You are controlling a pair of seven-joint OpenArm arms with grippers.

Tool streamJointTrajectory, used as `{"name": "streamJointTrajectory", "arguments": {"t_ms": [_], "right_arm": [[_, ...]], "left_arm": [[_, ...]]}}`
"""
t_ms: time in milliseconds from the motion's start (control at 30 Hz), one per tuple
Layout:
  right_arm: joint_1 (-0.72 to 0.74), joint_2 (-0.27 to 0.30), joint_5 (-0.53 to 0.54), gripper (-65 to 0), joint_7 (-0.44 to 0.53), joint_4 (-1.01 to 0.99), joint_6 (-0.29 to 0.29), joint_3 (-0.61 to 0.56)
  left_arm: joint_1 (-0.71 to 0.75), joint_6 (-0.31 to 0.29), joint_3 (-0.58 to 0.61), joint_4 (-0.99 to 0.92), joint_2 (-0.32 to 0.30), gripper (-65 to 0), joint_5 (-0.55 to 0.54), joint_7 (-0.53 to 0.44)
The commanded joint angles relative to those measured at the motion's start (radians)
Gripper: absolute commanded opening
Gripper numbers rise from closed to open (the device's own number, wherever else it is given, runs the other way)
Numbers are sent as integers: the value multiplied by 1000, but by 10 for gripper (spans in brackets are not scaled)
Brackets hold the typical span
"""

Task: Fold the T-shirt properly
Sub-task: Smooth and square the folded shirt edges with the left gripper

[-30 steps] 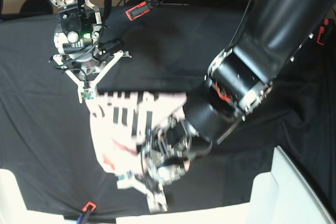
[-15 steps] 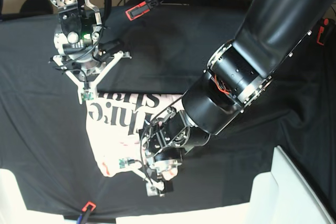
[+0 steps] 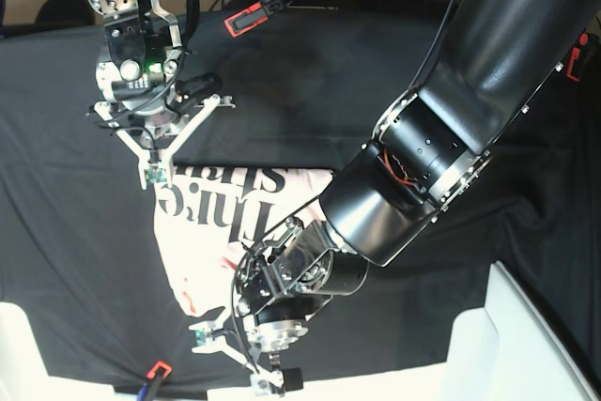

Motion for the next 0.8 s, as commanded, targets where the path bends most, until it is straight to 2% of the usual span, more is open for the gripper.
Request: {"name": "streamJointTrajectory", "arguments": {"t_ms": [0, 67, 133, 167, 267, 300, 333, 400, 467, 533, 600, 667, 767], "right_arm": [[7, -2, -4, -650, 15, 15, 1, -2], [10, -2, -4, -650, 10, 15, 1, -2], [10, -2, -4, -650, 10, 15, 1, -2], [10, -2, -4, -650, 10, 15, 1, -2], [9, -2, -4, -650, 12, 15, 1, -2], [10, -2, -4, -650, 10, 15, 1, -2], [10, -2, -4, -650, 9, 15, 1, -2], [12, -7, -4, -650, 9, 15, 3, -2], [13, -8, -4, -650, 9, 15, 3, -3], [24, -8, -4, -650, 9, 15, 3, -3], [35, -7, -4, -650, 9, 15, 3, -3], [44, -7, -4, -650, 9, 15, 3, -3], [44, -7, -4, -650, 9, 15, 3, -3]], "left_arm": [[-36, 15, -5, 20, 11, 0, 8, -2], [-36, 16, -10, 14, 11, -18, 6, -2], [-33, 16, -58, 14, 11, -126, 6, -2], [-33, 16, -105, 14, 9, -203, 6, -2], [-30, 16, -308, 26, -4, -492, 6, 0], [-22, 16, -397, 43, -9, -618, 5, 3], [5, 16, -486, 75, -14, -650, 5, 20], [76, 10, -624, 195, -18, -650, 8, 79], [188, 1, -697, 366, -18, -650, 11, 136], [312, -50, -677, 528, -18, -650, 11, 168], [423, -137, -636, 649, -18, -650, 5, 187], [493, -201, -604, 704, -14, -650, 2, 193], [533, -218, -593, 690, -7, -650, 0, 187]]}}
